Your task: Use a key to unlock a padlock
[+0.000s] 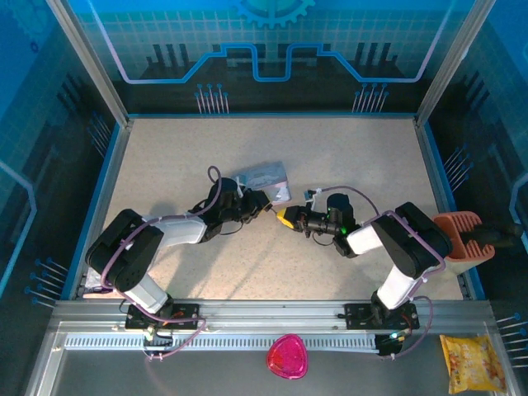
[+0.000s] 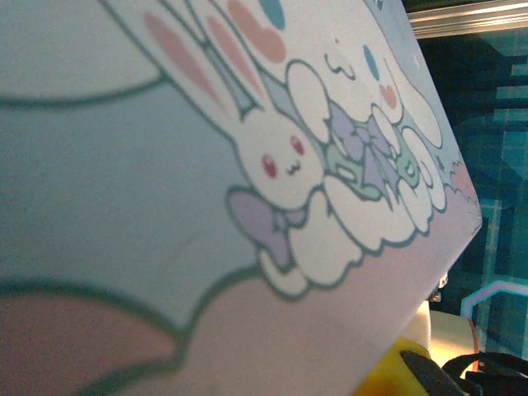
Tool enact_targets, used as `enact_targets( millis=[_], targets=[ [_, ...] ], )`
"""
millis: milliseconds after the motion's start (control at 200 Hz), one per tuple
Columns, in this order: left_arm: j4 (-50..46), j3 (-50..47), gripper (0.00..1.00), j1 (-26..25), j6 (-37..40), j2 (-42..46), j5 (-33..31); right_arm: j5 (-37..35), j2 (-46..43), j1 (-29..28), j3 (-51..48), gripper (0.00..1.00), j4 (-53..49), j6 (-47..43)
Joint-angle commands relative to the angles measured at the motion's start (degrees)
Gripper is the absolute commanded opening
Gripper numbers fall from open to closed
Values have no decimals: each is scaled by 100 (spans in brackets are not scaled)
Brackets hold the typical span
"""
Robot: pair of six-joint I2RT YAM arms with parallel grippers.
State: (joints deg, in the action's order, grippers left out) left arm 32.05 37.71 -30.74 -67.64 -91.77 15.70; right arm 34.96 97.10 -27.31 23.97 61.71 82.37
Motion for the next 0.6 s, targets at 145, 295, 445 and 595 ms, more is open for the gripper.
enact_targets(
  millis=[145,295,445,595],
  targets=[
    [671,-80,5,47,-152,168,284,-51,40,-16,-83,0,414,-4],
    [664,-106,5,43,-146,184,302,-57,147,-41,-78,0,718,113],
    [663,-107,5,42,-162,173,310,-89,134,-73,-86,0,658,45],
    [669,-72,5,47,-162,159,350,-109,134,-132,-81,0,622,7]
  ],
)
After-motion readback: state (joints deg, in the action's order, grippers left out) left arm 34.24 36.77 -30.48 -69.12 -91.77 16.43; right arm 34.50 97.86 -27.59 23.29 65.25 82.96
